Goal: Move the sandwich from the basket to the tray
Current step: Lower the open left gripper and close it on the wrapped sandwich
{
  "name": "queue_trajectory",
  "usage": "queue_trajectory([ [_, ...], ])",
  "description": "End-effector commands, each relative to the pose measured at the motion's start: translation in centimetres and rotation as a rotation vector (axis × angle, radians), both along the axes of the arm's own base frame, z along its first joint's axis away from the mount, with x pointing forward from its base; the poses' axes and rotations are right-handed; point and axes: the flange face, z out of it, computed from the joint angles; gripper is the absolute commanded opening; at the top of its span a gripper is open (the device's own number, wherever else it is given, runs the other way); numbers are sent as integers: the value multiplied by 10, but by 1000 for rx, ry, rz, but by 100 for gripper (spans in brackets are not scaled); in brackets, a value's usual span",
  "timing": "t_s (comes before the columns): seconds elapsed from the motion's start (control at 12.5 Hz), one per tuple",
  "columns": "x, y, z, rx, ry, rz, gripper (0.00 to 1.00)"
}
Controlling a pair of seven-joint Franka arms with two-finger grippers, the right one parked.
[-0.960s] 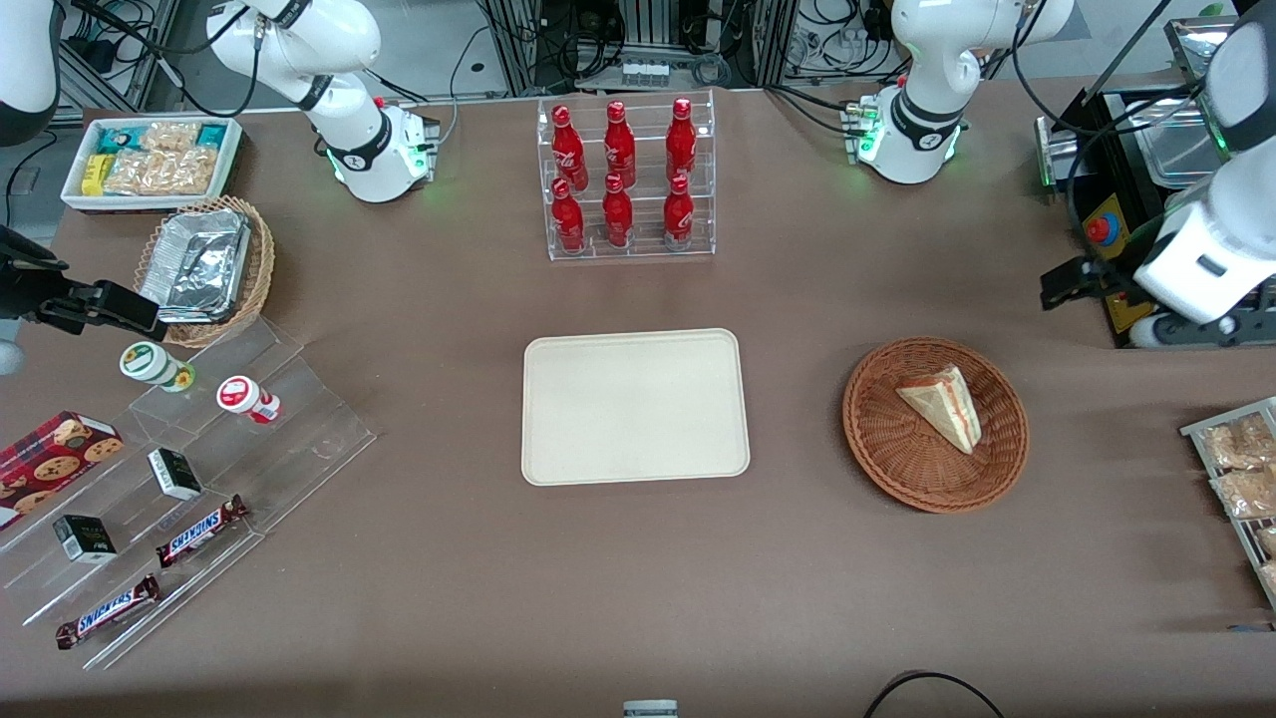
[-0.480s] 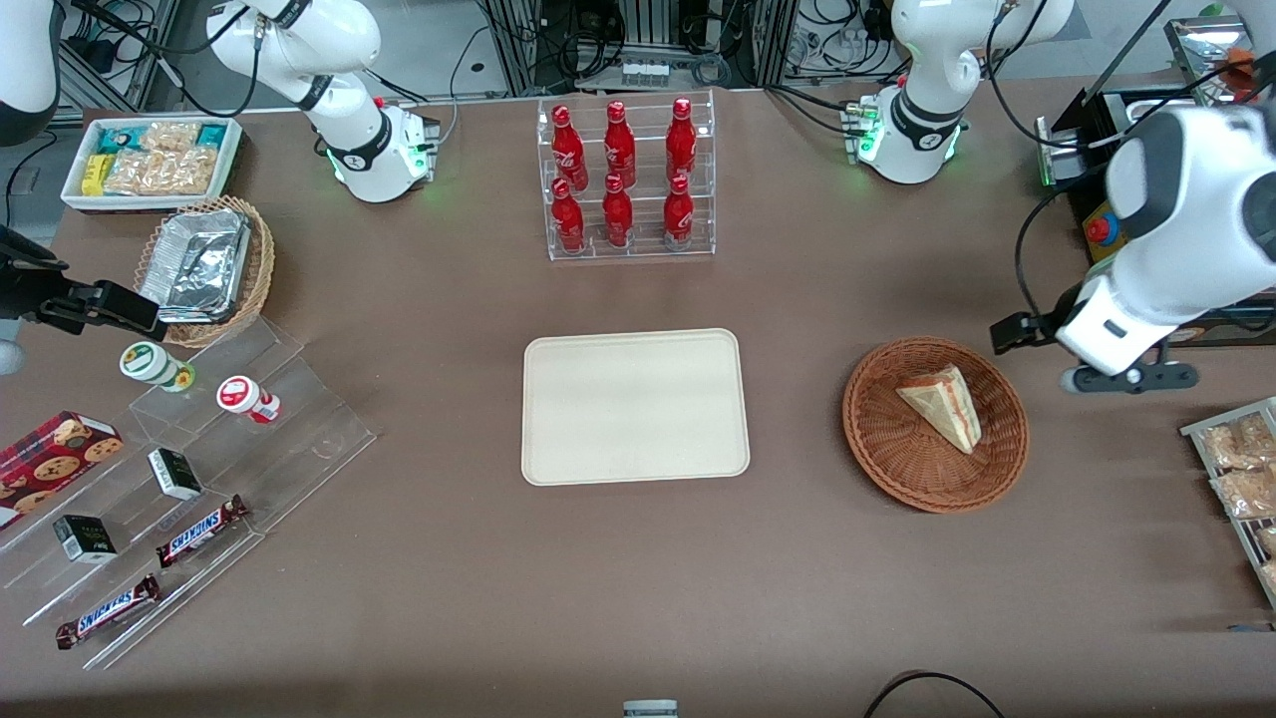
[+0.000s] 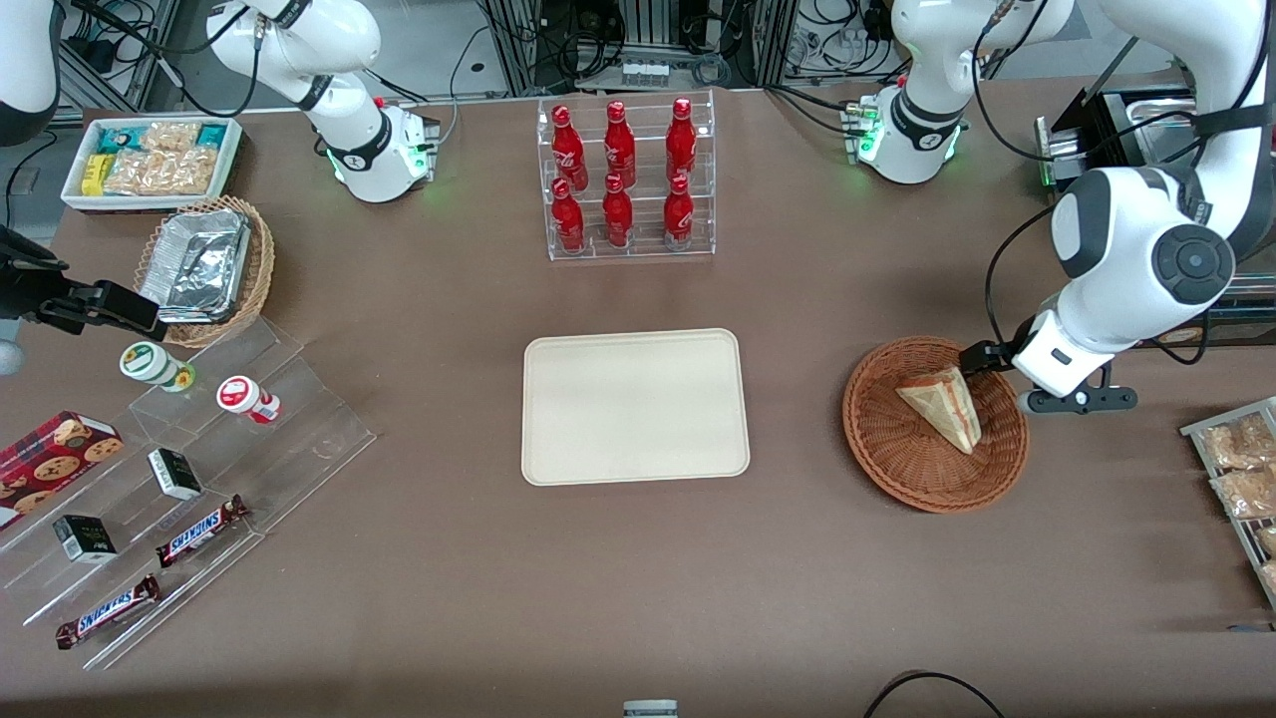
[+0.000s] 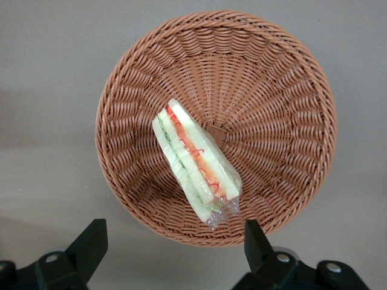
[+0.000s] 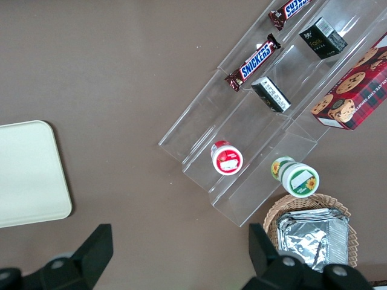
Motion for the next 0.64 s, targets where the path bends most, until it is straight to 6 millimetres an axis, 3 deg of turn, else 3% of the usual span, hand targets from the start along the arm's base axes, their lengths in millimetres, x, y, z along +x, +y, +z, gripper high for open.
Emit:
queue_trajectory([
  [0.0,-1,-5,-3,16,-14,61,100],
  [0.56,-15,-20,-20,28,-30,451,100],
])
